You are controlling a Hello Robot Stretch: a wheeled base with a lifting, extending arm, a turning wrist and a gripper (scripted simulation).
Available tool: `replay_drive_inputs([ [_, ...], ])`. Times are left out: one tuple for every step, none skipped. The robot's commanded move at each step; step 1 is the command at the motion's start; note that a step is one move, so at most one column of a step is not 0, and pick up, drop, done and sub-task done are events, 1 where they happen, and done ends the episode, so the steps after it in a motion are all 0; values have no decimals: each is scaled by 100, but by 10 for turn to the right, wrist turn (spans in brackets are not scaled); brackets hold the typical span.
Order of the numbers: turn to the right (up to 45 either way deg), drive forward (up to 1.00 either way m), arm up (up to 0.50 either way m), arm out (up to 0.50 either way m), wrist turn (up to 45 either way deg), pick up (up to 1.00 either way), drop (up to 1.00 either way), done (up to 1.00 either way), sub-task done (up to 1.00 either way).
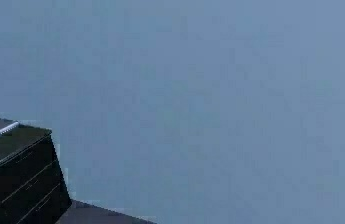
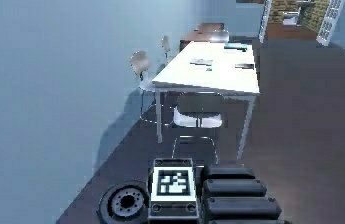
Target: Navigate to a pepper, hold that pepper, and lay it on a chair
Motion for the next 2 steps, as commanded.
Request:
replay_drive_inputs([
  [0,60,0,0,0,0,0,0,0],
  [-450,0,0,0,0,0,0,0,0],
])
